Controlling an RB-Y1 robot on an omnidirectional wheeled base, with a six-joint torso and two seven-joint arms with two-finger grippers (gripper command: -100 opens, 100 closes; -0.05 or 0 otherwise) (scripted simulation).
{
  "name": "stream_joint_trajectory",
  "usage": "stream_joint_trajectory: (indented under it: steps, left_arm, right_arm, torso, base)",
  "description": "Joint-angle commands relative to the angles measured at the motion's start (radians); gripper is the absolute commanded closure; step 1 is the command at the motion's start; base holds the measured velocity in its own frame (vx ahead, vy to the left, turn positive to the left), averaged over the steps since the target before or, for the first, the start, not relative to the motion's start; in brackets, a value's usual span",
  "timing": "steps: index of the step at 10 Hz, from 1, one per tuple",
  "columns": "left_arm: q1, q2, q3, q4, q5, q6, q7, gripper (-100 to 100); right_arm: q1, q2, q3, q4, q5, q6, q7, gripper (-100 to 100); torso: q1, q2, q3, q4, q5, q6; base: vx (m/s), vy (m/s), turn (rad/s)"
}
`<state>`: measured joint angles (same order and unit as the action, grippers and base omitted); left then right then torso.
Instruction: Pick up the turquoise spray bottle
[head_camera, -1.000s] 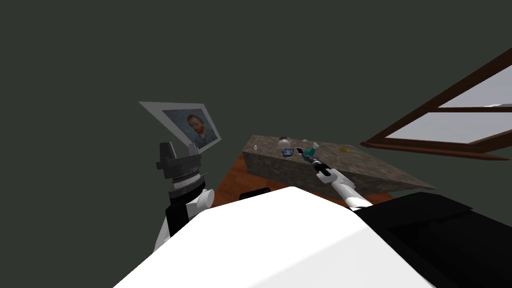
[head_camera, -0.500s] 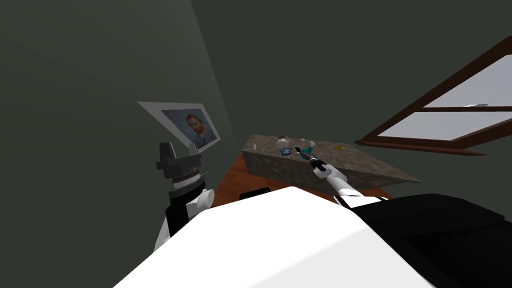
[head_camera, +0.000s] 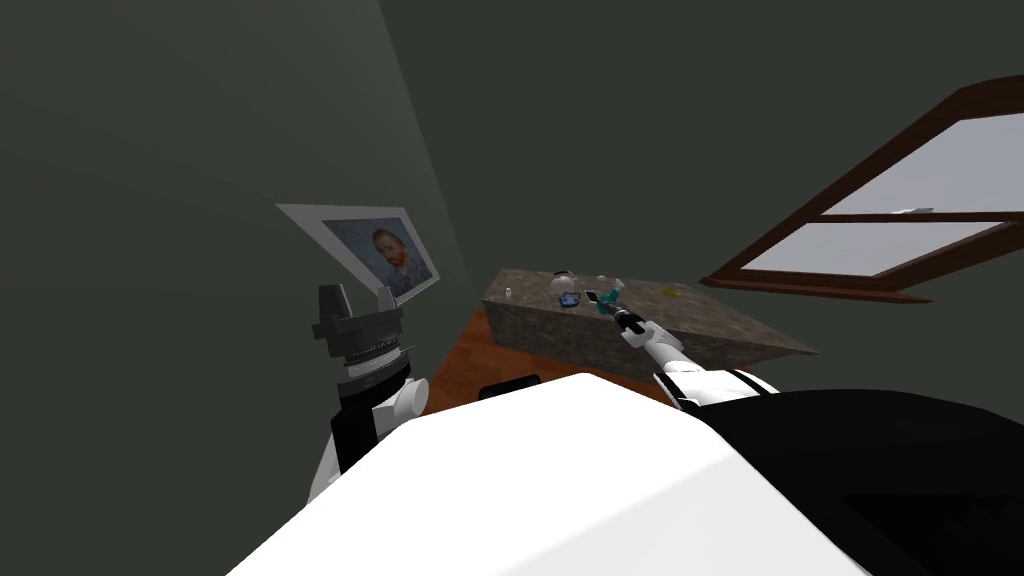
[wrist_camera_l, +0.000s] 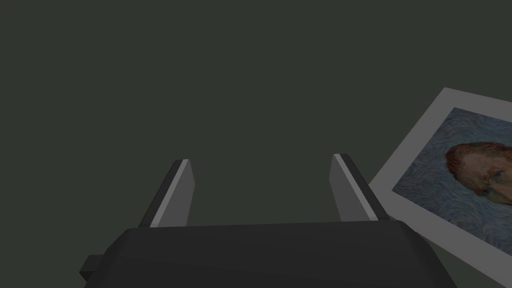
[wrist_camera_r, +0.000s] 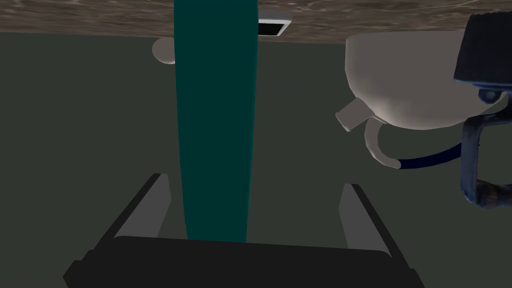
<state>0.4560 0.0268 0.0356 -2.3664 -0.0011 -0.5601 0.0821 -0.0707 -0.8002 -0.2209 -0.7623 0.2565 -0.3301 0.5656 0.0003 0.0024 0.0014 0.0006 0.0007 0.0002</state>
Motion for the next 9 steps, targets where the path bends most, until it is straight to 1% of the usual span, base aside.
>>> stream_joint_trajectory:
  steps: [1, 2, 3, 4, 5, 7, 8, 9]
  left_arm:
    - [0.000, 0.000, 0.000, 0.000, 0.000, 0.000, 0.000, 0]
    - [0.000, 0.000, 0.000, 0.000, 0.000, 0.000, 0.000, 0]
    - [0.000, 0.000, 0.000, 0.000, 0.000, 0.000, 0.000, 0]
    - [0.000, 0.000, 0.000, 0.000, 0.000, 0.000, 0.000, 0]
    - [0.000, 0.000, 0.000, 0.000, 0.000, 0.000, 0.000, 0]
    - [0.000, 0.000, 0.000, 0.000, 0.000, 0.000, 0.000, 0]
    - [0.000, 0.000, 0.000, 0.000, 0.000, 0.000, 0.000, 0]
    - [0.000, 0.000, 0.000, 0.000, 0.000, 0.000, 0.000, 0]
  right_arm:
    - [-0.050, -0.022, 0.039, 0.050, 0.004, -0.015, 0.007, -100]
    - [-0.074, -0.022, 0.039, 0.073, 0.004, -0.015, 0.007, -100]
    - [-0.106, -0.022, 0.039, 0.107, 0.004, -0.015, 0.007, -100]
    - [-0.106, -0.022, 0.039, 0.107, 0.004, -0.015, 0.007, -100]
    - [-0.147, -0.044, 0.077, 0.146, 0.008, -0.028, 0.012, -100]
    - [-0.195, -0.044, 0.077, 0.196, 0.008, -0.028, 0.012, -100]
    - [-0.181, -0.042, 0.076, 0.178, 0.008, -0.028, 0.014, -100]
    - [-0.181, -0.042, 0.076, 0.177, 0.008, -0.025, 0.012, 100]
  torso:
    - [0.000, 0.000, 0.000, 0.000, 0.000, 0.000]
    - [0.000, 0.001, 0.001, 0.000, 0.000, 0.001]
    - [0.000, 0.002, 0.001, 0.000, 0.000, 0.000]
    - [0.000, 0.000, 0.000, 0.000, 0.000, 0.000]
    - [-0.001, -0.001, -0.001, 0.000, 0.000, 0.000]
    - [0.000, 0.001, 0.000, 0.000, 0.000, 0.000]
    - [0.000, 0.000, 0.000, 0.000, 0.000, 0.000]
    - [0.000, -0.001, 0.000, 0.000, 0.000, 0.000]
  base:
    - [-0.056, 0.012, -0.071]
    - [-0.057, 0.013, -0.049]
    - [-0.024, 0.005, -0.001]
    - [0.000, 0.000, 0.000]
    - [-0.036, 0.015, -0.075]
    - [-0.040, 0.012, -0.027]
    - [-0.008, 0.002, 0.004]
    - [0.000, 0.000, 0.000]
